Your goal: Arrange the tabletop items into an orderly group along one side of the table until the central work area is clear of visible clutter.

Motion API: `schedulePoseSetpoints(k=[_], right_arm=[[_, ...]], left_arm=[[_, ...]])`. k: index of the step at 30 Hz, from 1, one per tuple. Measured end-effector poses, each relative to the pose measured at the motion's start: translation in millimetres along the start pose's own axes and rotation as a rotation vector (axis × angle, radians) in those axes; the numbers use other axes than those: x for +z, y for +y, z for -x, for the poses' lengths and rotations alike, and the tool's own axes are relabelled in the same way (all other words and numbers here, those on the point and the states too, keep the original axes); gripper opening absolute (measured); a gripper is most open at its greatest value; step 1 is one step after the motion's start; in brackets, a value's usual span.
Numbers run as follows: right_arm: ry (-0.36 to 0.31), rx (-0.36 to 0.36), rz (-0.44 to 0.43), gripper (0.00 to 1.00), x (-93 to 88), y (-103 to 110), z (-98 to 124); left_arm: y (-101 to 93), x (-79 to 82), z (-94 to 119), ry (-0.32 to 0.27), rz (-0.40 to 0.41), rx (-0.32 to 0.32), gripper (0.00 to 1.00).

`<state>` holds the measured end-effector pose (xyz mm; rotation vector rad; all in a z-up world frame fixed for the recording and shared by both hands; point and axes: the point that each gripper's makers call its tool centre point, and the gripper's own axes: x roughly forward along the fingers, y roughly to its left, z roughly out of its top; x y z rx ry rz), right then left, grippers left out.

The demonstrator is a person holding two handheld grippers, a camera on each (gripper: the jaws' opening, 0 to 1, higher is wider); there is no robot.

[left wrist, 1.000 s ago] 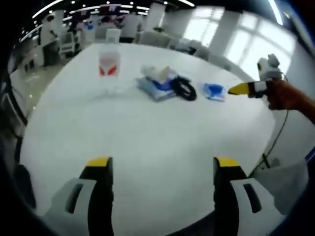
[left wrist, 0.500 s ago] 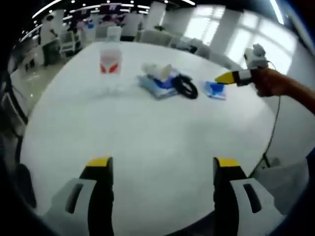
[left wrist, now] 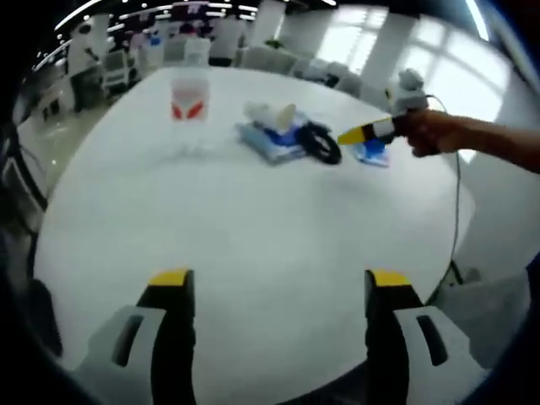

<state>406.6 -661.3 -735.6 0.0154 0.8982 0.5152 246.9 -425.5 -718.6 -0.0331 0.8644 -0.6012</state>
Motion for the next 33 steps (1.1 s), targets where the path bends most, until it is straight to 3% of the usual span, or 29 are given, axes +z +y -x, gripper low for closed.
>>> schedulePoseSetpoints(k=[7,16,17,19,20,27,33], right_arm=[[0.032,0.051,0.070,0.50,-3.4,7.3,-26.9],[0.060,0.020,0.134,0.36,-6.8,-0.8,-48.4],[0.061,0.018,0.142,0.33,-6.8,2.1,-48.2],[0.093,0.012,0.182,0.18,-12.4,4.2,-49.9],[0.089,0.007,0.232,0.16,-11.8,3.2,-50.9],[0.075,0.020,0.205,0.10,-12.4,15.3,-47.7],[0.034,0.012,0.200,0.09,1.5,12.9,-37.7]], left_arm=[[-4.9,-2.8,0.0,0.013,-0.030,-0.011,0.80],[0.3,-2.4,2.2,0.008,-0.032,-0.004,0.80],[1.0,-2.4,2.4,0.007,-0.031,-0.002,0.80],[2.3,-2.3,2.8,0.006,-0.027,-0.001,0.80],[2.8,-2.2,2.9,0.005,-0.027,0.000,0.80],[3.1,-2.8,2.4,0.008,-0.025,0.002,0.79],[3.3,-4.4,2.6,0.015,-0.025,0.004,0.79]])
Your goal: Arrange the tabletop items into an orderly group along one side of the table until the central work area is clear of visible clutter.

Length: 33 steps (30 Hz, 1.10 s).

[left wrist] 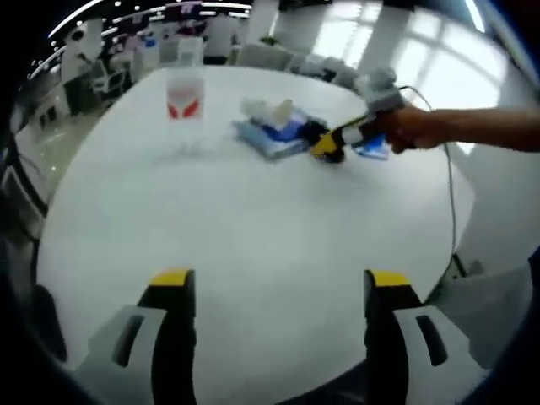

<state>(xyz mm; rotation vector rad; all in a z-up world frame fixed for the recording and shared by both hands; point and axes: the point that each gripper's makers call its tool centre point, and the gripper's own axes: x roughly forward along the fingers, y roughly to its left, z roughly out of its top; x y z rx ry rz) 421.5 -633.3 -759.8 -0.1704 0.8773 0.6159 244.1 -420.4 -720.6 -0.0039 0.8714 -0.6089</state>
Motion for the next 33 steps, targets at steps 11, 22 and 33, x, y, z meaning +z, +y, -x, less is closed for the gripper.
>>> schedulePoseSetpoints(k=[11,22,33], right_arm=[[-0.097,-0.024,-0.021,0.09,26.5,15.2,45.3],[-0.122,-0.101,0.097,0.10,37.5,23.3,95.5],[-0.103,-0.133,0.124,0.10,19.1,20.1,126.1]], left_arm=[[-2.3,5.6,1.0,-0.021,0.000,-0.007,0.79],[-5.7,9.3,3.1,-0.034,-0.009,-0.018,0.79],[-8.9,10.4,3.6,-0.037,-0.018,-0.025,0.79]])
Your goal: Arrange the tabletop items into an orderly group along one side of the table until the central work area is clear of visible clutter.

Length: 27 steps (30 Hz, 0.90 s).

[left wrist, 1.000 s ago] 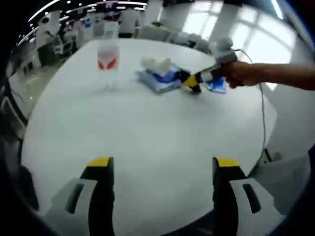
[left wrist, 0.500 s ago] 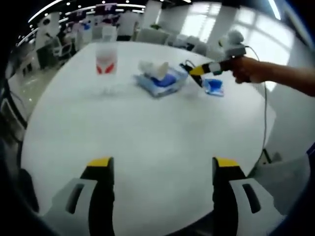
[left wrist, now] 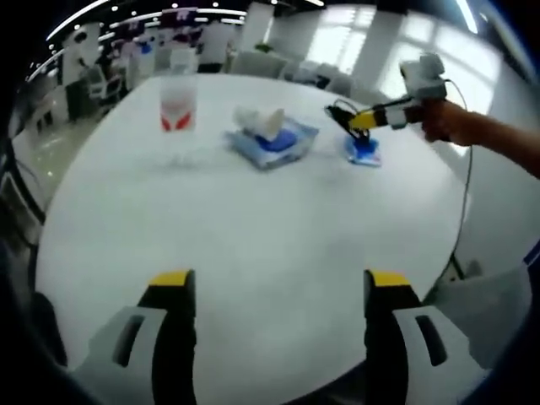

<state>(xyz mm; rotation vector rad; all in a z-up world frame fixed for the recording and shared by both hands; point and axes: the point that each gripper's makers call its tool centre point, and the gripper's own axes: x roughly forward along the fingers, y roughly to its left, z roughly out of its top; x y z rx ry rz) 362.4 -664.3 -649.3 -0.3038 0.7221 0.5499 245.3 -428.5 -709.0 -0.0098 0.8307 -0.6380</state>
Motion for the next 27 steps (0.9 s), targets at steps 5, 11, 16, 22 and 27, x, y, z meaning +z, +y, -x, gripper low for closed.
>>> schedulePoseSetpoints(k=[5,11,16,22,27], right_arm=[[0.020,-0.027,-0.019,0.10,-19.4,-11.3,15.3],[0.067,-0.048,-0.044,0.10,-46.5,-19.7,27.0],[0.088,-0.061,-0.056,0.10,-63.1,-21.8,35.4],[0.103,-0.066,-0.067,0.10,-72.9,-18.5,38.3],[0.123,-0.054,-0.074,0.10,-84.4,-8.3,35.7]], left_arm=[[-1.1,1.3,-1.0,-0.002,-0.007,-0.004,0.79],[-2.5,1.9,-1.3,-0.002,-0.016,-0.009,0.79],[-2.3,3.3,-1.1,-0.006,-0.018,-0.008,0.79],[-3.0,3.7,-0.6,-0.007,-0.017,-0.009,0.79],[-3.2,4.4,-0.6,-0.008,-0.019,-0.007,0.79]])
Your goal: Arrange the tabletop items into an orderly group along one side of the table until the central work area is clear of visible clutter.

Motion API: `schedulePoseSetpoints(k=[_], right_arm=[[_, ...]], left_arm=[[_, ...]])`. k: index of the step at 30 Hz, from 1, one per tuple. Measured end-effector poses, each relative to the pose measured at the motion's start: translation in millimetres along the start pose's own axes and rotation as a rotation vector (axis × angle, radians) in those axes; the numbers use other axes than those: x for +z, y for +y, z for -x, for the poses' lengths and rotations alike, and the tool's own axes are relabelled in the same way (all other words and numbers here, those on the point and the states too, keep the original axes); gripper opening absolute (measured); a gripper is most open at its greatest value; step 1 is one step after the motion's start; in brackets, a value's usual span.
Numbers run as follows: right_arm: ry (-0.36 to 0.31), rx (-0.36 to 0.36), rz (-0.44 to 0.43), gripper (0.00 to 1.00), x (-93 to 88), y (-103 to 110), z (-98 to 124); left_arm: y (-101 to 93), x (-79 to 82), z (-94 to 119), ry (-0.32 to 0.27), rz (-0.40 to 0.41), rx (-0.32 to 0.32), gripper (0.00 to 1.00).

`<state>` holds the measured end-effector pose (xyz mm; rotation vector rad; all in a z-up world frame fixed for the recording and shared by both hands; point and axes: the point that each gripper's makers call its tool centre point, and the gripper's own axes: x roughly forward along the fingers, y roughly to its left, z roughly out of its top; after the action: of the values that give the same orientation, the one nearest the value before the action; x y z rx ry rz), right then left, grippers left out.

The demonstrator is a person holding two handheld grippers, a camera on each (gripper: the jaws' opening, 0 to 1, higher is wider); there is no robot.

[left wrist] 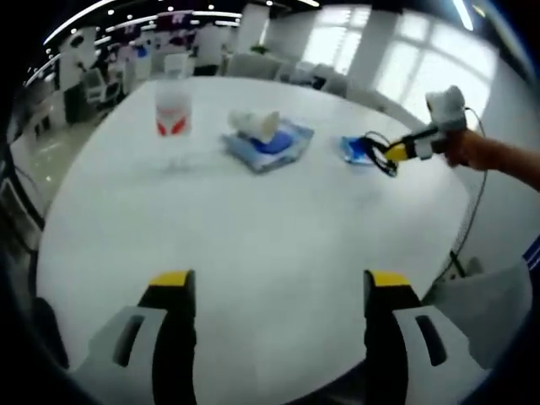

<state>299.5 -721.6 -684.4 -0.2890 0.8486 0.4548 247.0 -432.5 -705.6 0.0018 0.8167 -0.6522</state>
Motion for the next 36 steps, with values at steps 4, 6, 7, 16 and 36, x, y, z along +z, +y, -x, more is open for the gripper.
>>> schedulePoseSetpoints(k=[4,6,7,16,36], right_arm=[[0.029,0.012,0.007,0.10,-11.8,0.3,-11.9],[0.032,0.022,0.004,0.10,-14.8,2.4,-16.2],[0.034,0.027,0.003,0.08,-15.8,3.8,-18.0],[0.076,0.051,0.003,0.04,-28.3,10.3,-34.6],[0.086,0.056,-0.123,0.09,-38.1,17.4,-35.4]], left_arm=[[-0.7,0.1,-0.1,0.000,0.000,0.000,0.79],[-0.8,-1.4,-0.4,0.004,0.000,-0.001,0.79],[-0.5,-2.1,-0.8,0.006,0.000,0.000,0.79],[0.9,-5.6,-1.8,0.020,-0.003,0.004,0.79],[-0.1,-6.4,-1.0,0.023,0.000,0.002,0.79]])
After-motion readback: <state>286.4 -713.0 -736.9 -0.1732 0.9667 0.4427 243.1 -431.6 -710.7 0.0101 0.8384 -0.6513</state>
